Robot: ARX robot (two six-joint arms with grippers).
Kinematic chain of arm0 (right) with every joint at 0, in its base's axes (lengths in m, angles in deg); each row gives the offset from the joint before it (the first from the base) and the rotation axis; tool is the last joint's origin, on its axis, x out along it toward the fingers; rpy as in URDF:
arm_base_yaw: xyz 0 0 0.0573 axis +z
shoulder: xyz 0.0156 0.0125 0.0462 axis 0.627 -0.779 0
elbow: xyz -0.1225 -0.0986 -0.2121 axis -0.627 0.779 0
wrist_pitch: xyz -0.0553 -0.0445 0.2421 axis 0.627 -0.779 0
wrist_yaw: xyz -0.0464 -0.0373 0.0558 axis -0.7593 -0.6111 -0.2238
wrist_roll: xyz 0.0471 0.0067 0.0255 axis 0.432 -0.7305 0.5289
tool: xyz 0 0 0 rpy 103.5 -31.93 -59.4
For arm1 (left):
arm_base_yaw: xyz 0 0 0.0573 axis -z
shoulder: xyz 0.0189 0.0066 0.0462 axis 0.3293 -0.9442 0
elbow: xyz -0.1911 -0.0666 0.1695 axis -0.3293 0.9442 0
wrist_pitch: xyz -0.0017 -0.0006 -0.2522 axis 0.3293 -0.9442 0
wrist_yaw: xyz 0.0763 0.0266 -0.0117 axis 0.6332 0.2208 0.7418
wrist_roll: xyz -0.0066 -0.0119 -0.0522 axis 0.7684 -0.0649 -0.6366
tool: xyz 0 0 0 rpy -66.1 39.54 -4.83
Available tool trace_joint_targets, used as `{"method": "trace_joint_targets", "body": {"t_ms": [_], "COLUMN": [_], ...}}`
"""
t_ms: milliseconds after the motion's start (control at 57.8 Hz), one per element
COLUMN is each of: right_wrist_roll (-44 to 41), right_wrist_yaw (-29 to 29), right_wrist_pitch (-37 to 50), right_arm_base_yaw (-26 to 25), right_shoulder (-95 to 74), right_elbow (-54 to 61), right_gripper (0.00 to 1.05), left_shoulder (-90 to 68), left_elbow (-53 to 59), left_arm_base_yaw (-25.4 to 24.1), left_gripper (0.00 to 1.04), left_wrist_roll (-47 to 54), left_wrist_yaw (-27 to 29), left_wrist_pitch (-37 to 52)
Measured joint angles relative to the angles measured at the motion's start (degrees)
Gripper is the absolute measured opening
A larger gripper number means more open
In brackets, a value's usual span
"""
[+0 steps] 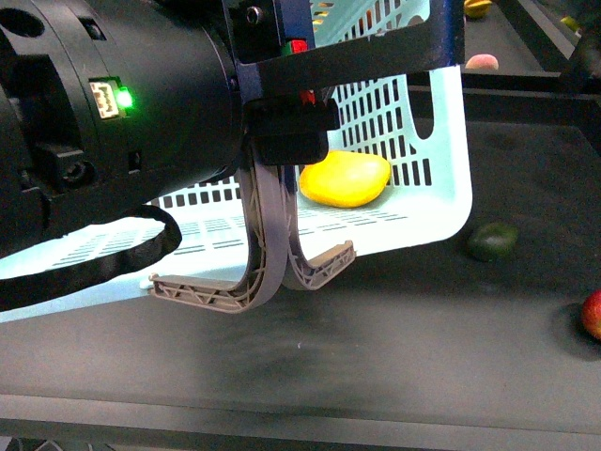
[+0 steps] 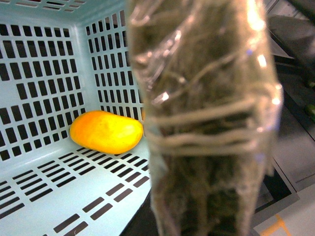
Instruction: Pick mango with right arm and hold basket with left
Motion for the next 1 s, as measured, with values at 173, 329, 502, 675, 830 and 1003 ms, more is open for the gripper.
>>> {"method": "trace_joint_targets", "body": {"t_ms": [173, 329, 502, 675, 830, 1003], "right_wrist_roll": [-0.17, -0.39, -0.15, -0.15, -12.07, -19.37], "right_wrist_yaw": [-4.90, -8.41, -9.70, -9.70, -10.71, -9.27], "right_wrist_pitch": [-3.54, -10.08, -12.50, -12.52, -0.68, 0.02], "right_arm_base_yaw": [-4.46, -7.06, -7.45, -7.48, -8.24, -9.99], "right_shoulder": [13.46, 27.04, 33.29, 33.29, 34.42, 39.34], "right_elbow": [8.33, 16.33, 19.23, 19.23, 24.63, 29.94], "right_gripper": [0.96, 0.96, 0.96, 0.96, 0.75, 0.45], "left_shoulder": [0.00, 0.00, 0.00, 0.00, 0.00, 0.00], "left_elbow": [0.00, 0.00, 0.00, 0.00, 0.00, 0.00], "left_arm_base_yaw": [0.02, 0.02, 0.00, 0.00, 0.02, 0.00], "left_gripper": [0.04, 0.04, 0.04, 0.04, 0.04, 0.04], "left_wrist_roll": [0.00, -0.02, -0.02, 0.00, 0.15, 0.11], "left_wrist_yaw": [-0.13, -0.13, -0.02, -0.07, -0.13, 0.00], "left_wrist_pitch": [0.00, 0.00, 0.00, 0.00, 0.00, 0.00]}}
